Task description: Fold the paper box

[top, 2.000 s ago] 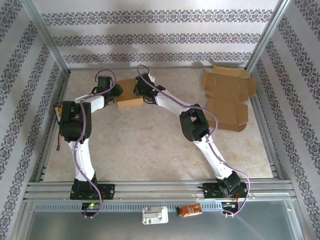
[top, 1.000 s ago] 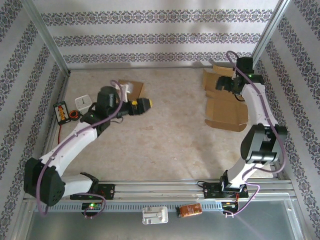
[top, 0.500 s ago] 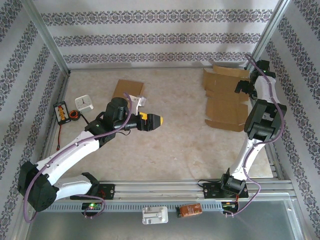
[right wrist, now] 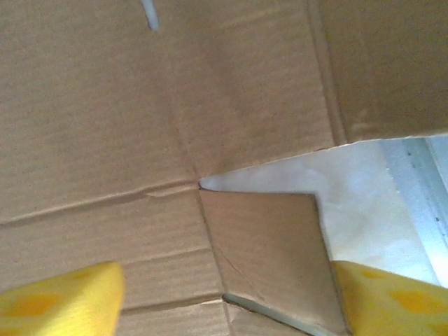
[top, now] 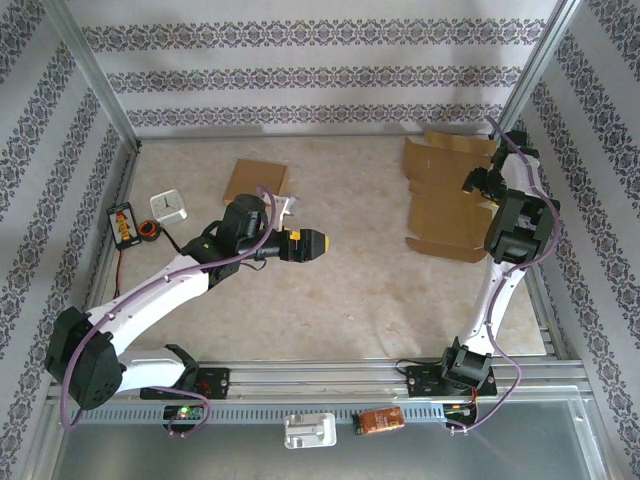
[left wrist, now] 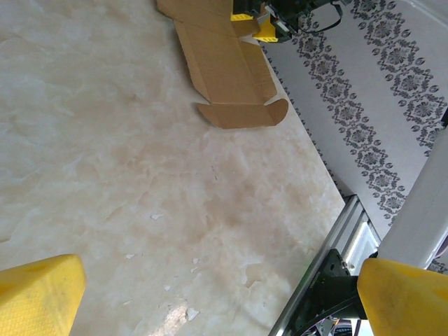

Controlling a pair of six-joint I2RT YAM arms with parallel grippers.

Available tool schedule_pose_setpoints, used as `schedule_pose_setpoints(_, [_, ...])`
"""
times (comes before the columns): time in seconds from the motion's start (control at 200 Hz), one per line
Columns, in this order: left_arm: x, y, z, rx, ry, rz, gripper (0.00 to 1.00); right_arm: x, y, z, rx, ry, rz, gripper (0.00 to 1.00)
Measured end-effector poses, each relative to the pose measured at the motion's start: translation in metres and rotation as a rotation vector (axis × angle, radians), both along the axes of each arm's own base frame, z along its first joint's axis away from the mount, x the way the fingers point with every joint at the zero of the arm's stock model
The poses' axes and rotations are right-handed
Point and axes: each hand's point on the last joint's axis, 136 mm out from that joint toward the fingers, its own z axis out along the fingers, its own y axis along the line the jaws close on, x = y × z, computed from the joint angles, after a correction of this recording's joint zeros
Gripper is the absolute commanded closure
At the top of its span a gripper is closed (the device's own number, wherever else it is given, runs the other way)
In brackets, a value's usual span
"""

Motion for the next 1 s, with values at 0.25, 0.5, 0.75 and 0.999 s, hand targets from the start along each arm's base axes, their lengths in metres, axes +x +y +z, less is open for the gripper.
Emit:
schedule_pose_setpoints(0.25, [0.006, 0.006, -0.002, 0.002, 0.011, 0.027, 0.0, 0.004, 0.005, 0.004, 0.021, -0.019, 0.007, 0.9])
schedule_pose_setpoints(0.5, [0.031, 0.034, -0.009, 0.04, 0.073, 0.201, 0.0, -0.007, 0.077, 0.038, 0.074, -0.079, 0.155, 1.0])
schedule_pose_setpoints(0.75, [0.079, 0.069, -0.01, 0.142, 0.064, 0.401, 0.0, -0.076, 0.266, 0.108, 0.167, -0.256, 0.58, 1.0])
schedule_pose_setpoints(0.999, [0.124, 0.09, -0.05, 0.276, 0.157, 0.491, 0.11, -0.16, 0.319, 0.043, 0.245, -0.12, 0.669, 1.0])
